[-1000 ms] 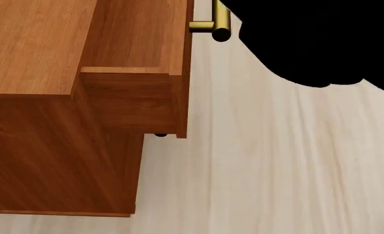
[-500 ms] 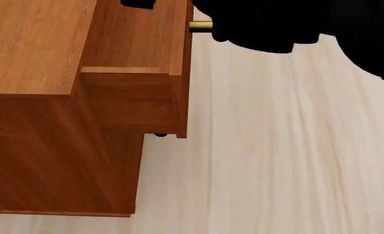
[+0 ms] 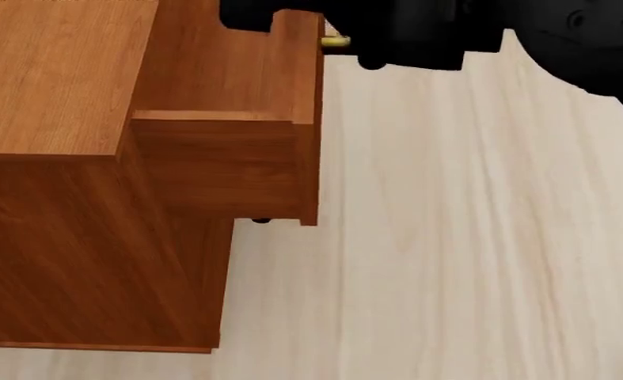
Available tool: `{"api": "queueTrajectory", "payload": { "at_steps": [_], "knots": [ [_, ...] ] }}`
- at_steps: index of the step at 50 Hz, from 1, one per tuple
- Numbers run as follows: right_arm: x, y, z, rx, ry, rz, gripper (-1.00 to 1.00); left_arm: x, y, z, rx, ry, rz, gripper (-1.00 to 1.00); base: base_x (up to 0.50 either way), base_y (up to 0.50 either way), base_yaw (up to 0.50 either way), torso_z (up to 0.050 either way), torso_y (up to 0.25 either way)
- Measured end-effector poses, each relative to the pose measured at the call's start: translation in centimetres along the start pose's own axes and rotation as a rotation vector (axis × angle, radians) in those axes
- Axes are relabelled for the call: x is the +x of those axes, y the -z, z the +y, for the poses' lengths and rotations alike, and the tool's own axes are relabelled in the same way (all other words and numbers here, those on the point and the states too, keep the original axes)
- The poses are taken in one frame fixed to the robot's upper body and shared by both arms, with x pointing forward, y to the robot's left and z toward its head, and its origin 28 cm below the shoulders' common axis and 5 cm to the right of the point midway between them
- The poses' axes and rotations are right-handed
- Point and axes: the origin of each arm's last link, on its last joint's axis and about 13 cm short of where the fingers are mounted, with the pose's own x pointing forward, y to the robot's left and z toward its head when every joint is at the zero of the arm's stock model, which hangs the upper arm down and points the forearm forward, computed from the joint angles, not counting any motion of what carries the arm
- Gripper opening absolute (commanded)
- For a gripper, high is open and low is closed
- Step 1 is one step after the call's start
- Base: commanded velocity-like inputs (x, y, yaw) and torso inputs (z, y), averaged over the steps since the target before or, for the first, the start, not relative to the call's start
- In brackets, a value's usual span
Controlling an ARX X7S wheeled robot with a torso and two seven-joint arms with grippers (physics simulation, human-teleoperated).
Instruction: Close the bottom drawer of the cabinet and open the top drawer.
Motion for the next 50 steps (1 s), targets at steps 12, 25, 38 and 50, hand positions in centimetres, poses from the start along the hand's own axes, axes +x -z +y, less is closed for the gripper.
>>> {"api": "queueTrajectory", "payload": {
  "at_steps": [12, 25, 38, 50],
  "knots": [
    [0.3, -0.8, -2.3, -0.018, 0.224, 0.0, 1.0, 0.0, -0.1, 0.1, 0.0, -0.005, -0.003, 1.0, 0.01, 0.0, 0.0, 0.0, -0.012],
    [-0.4, -0.9, -5.4, 0.018, 0.443, 0.009, 1.0, 0.0, -0.2, 0.3, 0.001, -0.008, -0.006, 1.0, 0.0, 0.0, 0.0, 0.0, -0.002],
    [-1.6, -1.1, -6.4, 0.151, 0.373, 0.066, 1.0, -0.1, -0.1, 0.3, 0.002, -0.006, -0.005, 1.0, 0.0, 0.0, 0.0, 0.0, 0.0],
    [-3.4, -1.3, -6.7, 0.136, 0.348, 0.083, 1.0, -0.1, 0.1, 0.1, 0.005, 0.003, -0.003, 1.0, 0.0, 0.0, -0.01, 0.0, 0.003]
  ]
}}
